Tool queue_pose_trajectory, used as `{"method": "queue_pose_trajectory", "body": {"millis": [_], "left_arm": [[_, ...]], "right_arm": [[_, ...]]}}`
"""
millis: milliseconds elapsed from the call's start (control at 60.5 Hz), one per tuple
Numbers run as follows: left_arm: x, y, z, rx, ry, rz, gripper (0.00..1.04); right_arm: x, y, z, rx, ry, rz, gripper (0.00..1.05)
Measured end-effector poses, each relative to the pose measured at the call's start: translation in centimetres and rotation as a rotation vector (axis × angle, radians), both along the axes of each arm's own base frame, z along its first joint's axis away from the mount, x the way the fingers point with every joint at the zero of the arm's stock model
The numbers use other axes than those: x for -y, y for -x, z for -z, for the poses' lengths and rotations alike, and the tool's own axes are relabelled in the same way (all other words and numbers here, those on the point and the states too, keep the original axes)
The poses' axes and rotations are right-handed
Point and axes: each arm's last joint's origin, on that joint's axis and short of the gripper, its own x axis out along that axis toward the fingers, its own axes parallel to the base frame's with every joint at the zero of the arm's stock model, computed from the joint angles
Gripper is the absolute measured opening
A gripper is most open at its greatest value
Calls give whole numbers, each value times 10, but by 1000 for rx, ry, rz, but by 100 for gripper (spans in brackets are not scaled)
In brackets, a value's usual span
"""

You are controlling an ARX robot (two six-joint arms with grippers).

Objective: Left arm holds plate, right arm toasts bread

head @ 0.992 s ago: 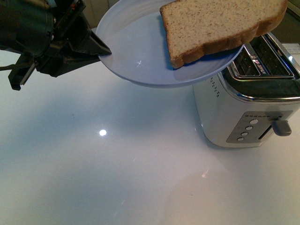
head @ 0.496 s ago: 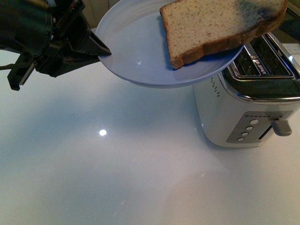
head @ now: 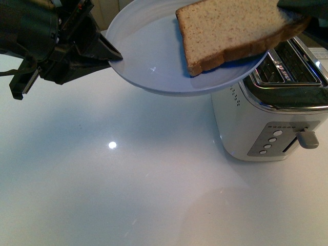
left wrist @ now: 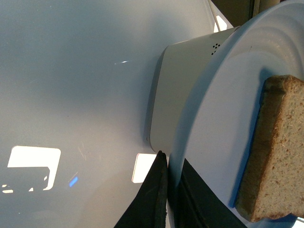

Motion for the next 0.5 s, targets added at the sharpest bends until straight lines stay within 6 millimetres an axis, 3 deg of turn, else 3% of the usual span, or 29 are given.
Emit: {"method": "queue_pose_trajectory", "body": {"millis": [132, 281, 496], "left_arm": [[0, 0, 0, -1, 2, 2, 3], [0, 0, 0, -3, 5, 0, 3], [1, 0, 0, -2, 6, 2, 3]], "right_arm": [[3, 3, -2, 1, -27, 11, 4], [11, 7, -19, 47, -59, 27, 3], [30, 3, -75, 155, 0, 151, 3]]}}
